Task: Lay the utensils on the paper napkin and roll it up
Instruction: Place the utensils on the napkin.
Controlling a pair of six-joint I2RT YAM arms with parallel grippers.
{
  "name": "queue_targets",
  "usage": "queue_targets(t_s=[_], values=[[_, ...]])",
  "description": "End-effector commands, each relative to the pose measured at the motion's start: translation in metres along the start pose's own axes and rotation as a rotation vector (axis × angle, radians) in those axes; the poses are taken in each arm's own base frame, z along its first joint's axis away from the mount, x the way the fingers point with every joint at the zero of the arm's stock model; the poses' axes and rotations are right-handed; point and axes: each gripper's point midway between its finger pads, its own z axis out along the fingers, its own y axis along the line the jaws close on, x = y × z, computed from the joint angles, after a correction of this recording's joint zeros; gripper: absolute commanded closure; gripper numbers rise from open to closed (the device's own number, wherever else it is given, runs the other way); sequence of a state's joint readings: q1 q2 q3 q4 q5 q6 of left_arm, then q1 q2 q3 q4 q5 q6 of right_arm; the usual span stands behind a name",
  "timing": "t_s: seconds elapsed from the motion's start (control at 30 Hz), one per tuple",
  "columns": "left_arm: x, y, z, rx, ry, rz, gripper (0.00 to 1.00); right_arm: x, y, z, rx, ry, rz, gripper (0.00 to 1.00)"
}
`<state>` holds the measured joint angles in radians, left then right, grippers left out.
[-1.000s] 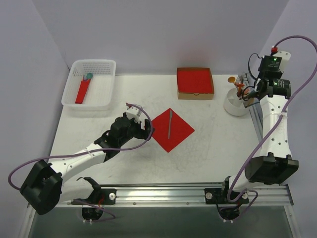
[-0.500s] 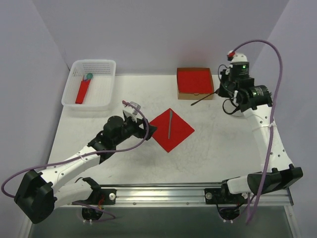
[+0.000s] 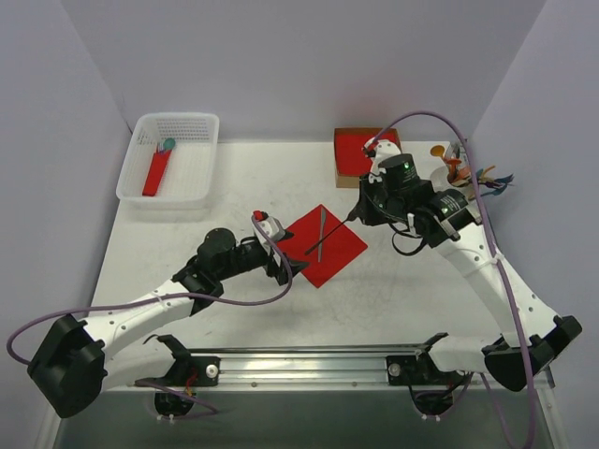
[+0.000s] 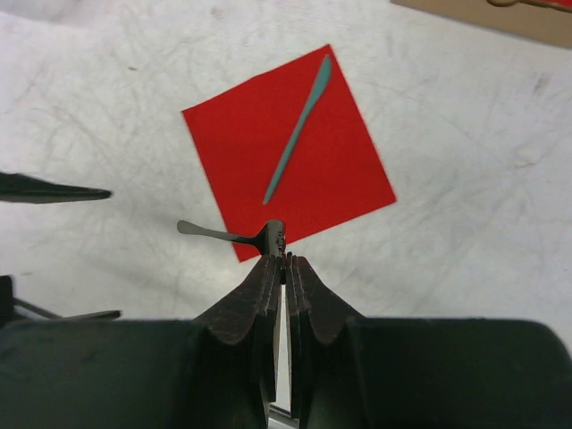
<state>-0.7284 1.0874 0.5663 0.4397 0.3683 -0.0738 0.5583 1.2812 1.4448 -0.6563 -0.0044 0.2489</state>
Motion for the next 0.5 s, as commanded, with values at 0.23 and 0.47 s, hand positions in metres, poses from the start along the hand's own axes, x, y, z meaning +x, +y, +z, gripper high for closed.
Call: queue_targets(t_s=[0.23,0.47], values=[[-0.031,-0.024,0.023,0.159,-0.054,0.206,0.1,-0.001,0.051,-0.032,-0.147,-0.049,-0.034,1.0],[-0.027,-0.025,0.032,0.17,-0.025,0.213,0.25,0.006,0.072,-0.026,-0.162,-0.036,-0.079,1.0]])
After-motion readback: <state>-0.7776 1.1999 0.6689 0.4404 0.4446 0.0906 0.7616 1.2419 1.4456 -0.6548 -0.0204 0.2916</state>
